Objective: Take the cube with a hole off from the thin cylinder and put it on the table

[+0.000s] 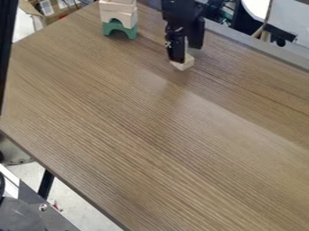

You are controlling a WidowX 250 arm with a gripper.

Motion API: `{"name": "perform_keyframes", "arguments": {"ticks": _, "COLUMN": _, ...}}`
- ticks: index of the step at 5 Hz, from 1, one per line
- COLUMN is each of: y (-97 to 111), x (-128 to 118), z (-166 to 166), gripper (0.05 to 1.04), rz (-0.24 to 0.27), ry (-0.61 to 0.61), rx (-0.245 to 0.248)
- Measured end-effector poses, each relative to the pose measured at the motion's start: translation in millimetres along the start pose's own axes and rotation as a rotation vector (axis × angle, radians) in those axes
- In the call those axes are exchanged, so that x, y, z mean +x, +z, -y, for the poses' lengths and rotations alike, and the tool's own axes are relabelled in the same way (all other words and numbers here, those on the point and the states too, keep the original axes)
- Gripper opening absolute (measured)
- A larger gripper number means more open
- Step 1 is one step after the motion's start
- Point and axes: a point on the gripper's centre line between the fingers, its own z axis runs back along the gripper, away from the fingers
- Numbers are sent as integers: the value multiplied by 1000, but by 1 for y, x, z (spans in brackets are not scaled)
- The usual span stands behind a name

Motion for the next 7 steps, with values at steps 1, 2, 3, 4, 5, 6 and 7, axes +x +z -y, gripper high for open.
{"name": "perform_keyframes", "arguments": {"ticks": 1, "y": -6, "x": 2, "z": -1, "gripper": 999, "rz": 0, "ry": 9, "rx": 26}}
{"name": "perform_keyframes", "arguments": {"ticks": 2, "y": -5, "x": 2, "z": 0, "gripper": 999, "rz": 1, "ry": 23, "rx": 30}}
{"name": "perform_keyframes", "arguments": {"ticks": 3, "y": -6, "x": 6, "z": 0, "gripper": 962, "rz": -5, "ry": 47, "rx": 37}}
{"name": "perform_keyframes", "arguments": {"ticks": 4, "y": -6, "x": 10, "z": 2, "gripper": 685, "rz": 1, "ry": 68, "rx": 22}}
{"name": "perform_keyframes", "arguments": {"ticks": 5, "y": -7, "x": 11, "z": 1, "gripper": 531, "rz": 1, "ry": 69, "rx": 17}}
{"name": "perform_keyframes", "arguments": {"ticks": 6, "y": -6, "x": 11, "z": -2, "gripper": 531, "rz": -2, "ry": 67, "rx": 8}}
{"name": "perform_keyframes", "arguments": {"ticks": 7, "y": -2, "x": 11, "z": -1, "gripper": 531, "rz": 4, "ry": 51, "rx": -6}}
